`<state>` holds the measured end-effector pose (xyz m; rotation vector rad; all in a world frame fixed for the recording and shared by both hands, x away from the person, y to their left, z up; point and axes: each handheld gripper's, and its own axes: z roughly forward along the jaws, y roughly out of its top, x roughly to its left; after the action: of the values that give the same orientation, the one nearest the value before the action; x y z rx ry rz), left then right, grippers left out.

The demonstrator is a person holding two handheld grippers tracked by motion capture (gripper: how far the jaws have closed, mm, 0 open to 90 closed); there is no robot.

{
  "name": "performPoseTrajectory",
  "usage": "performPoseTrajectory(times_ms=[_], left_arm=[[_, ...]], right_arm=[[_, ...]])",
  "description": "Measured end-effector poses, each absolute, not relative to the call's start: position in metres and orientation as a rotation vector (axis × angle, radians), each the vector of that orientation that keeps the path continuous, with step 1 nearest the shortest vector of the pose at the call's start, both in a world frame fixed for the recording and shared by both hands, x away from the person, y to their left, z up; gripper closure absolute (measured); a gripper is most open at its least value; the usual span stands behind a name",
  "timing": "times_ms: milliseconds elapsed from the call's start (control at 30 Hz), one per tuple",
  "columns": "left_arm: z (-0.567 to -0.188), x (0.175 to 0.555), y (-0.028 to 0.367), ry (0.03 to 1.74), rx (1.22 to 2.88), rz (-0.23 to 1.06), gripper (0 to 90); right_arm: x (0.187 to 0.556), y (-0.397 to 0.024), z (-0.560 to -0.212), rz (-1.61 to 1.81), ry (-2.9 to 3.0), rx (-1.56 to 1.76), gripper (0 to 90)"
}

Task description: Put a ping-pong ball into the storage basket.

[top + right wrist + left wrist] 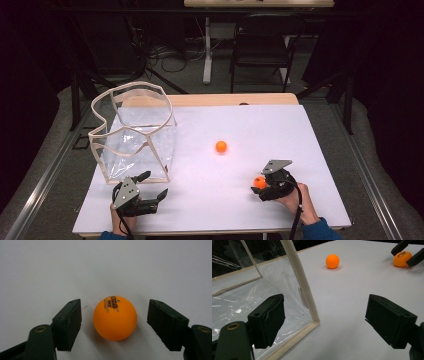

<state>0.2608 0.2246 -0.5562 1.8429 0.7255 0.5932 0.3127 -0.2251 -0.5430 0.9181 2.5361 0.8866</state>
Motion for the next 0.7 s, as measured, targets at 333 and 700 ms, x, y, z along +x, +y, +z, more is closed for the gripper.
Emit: performPoseTrajectory(times_ms=[333, 700], left_arm=[[-0.5566, 0.2611, 0.2246, 0.724, 1.848, 0.587, 15.9], [-0.5569, 0.2613, 0.2237, 0.719, 1.857, 0.586, 15.9]], right_arm=[[0.313, -0.2229, -0.5451, 0.83, 2.563, 0.925, 41.3], [0.3132, -0.2244, -0.5456, 0.806, 2.568, 0.925, 50.2]])
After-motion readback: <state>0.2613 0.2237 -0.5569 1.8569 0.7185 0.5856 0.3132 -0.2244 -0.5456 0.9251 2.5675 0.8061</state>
